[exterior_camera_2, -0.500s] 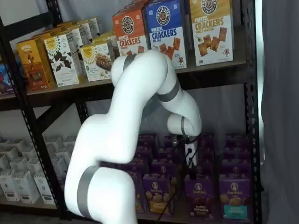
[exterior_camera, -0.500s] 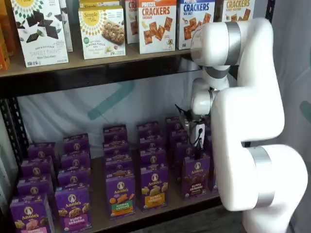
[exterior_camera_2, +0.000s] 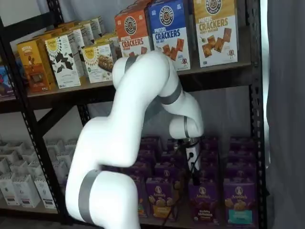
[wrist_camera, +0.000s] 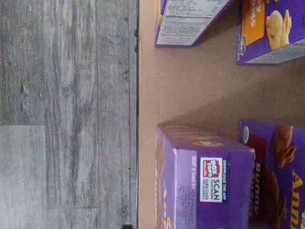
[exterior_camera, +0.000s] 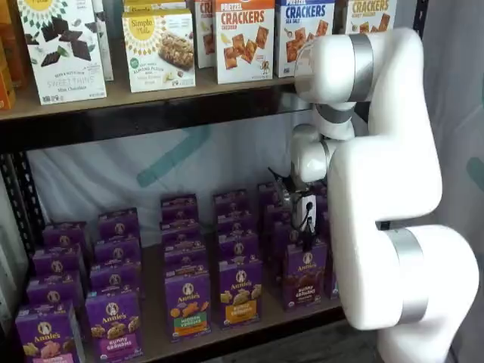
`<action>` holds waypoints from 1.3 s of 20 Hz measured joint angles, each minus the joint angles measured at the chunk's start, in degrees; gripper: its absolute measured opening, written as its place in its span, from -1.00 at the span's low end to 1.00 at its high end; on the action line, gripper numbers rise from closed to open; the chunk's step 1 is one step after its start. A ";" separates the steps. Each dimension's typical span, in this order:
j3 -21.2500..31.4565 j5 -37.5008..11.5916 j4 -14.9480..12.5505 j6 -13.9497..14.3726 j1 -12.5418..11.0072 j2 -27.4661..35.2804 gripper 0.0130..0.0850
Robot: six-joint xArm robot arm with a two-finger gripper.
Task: Pick up the purple box with a brown patch in the center, on the bottom shelf, the fifth box from the left
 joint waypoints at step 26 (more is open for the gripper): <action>-9.04 2.10 -3.46 2.51 -0.62 9.79 1.00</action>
